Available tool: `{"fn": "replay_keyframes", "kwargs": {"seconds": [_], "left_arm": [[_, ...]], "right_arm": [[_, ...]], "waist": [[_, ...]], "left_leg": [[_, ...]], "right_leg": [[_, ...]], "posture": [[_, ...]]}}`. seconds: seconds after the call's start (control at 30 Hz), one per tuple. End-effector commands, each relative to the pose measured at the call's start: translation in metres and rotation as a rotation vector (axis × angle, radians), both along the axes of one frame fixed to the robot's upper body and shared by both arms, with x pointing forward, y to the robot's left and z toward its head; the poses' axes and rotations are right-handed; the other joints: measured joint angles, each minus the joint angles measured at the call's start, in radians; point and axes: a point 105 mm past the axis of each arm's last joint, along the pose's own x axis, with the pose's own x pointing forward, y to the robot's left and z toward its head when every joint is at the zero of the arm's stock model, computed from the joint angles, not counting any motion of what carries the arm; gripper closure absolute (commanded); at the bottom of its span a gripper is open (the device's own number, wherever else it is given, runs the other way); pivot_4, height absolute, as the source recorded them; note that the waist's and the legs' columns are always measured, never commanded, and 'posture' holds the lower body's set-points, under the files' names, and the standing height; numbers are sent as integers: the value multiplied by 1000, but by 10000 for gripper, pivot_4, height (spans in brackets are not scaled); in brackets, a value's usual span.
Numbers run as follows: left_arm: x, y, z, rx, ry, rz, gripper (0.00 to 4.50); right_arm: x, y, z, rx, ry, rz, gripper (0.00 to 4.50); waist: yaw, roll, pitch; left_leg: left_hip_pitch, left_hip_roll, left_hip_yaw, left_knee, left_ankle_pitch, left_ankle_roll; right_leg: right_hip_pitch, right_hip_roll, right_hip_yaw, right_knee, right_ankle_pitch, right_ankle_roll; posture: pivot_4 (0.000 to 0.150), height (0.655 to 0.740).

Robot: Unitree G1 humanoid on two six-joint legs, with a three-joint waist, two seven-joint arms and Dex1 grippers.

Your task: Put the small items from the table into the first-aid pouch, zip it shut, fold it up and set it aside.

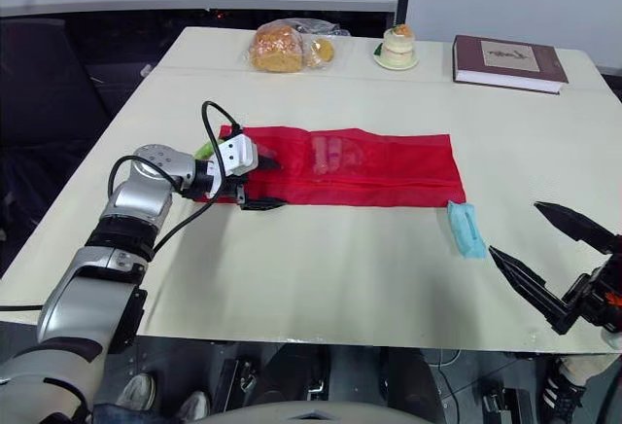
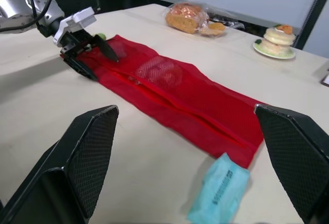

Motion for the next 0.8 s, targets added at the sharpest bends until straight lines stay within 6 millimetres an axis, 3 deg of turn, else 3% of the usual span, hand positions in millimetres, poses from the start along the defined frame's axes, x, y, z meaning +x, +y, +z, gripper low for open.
{"fn": "replay_keyframes", "kwargs": {"seconds": [0.03, 0.2, 0.33, 0.43, 0.7, 0.8], "left_arm": [[1, -32, 28, -83, -89, -78, 716], [6, -84, 25, -106, -124, -154, 716], [13, -111, 22, -136, -139, -155, 716], [18, -149, 13, -153, -157, -158, 716], [19, -198, 1, -110, -179, -152, 716], [22, -206, -2, -89, -202, -111, 716]], "right_arm": [[1, 6, 6, -18, -39, 13, 0], [8, 8, 1, -9, -25, -14, 0], [13, 9, -1, -8, -26, -45, 0], [16, 10, -5, -12, -23, -85, 0], [14, 11, -8, -18, -29, -145, 0], [11, 11, -8, -16, -32, -158, 0]], "waist": [[2, 0, 0], [1, 0, 0], [-6, 0, 0], [-7, -1, 0], [-9, -1, 0], [-8, -1, 0]], "left_leg": [[0, 0, 0, 0, 0, 0], [0, -1, 0, 0, 0, 0], [1, -1, 0, 0, 0, 0], [1, -1, 0, 0, 0, 0], [0, -3, -1, 0, 0, 1], [0, -2, 0, 0, -1, 1]], "right_leg": [[0, 0, 0, 0, 0, 0], [1, 1, 0, 0, 0, 0], [1, 1, 0, 0, 0, 0], [1, 1, 0, 0, 0, 0], [1, 1, 0, -1, 0, 0], [1, 1, 0, -1, 0, 0]], "posture": [[1500, 7289], [1500, 7289], [1500, 7289], [1500, 7289], [1500, 7289], [1500, 7289]]}}
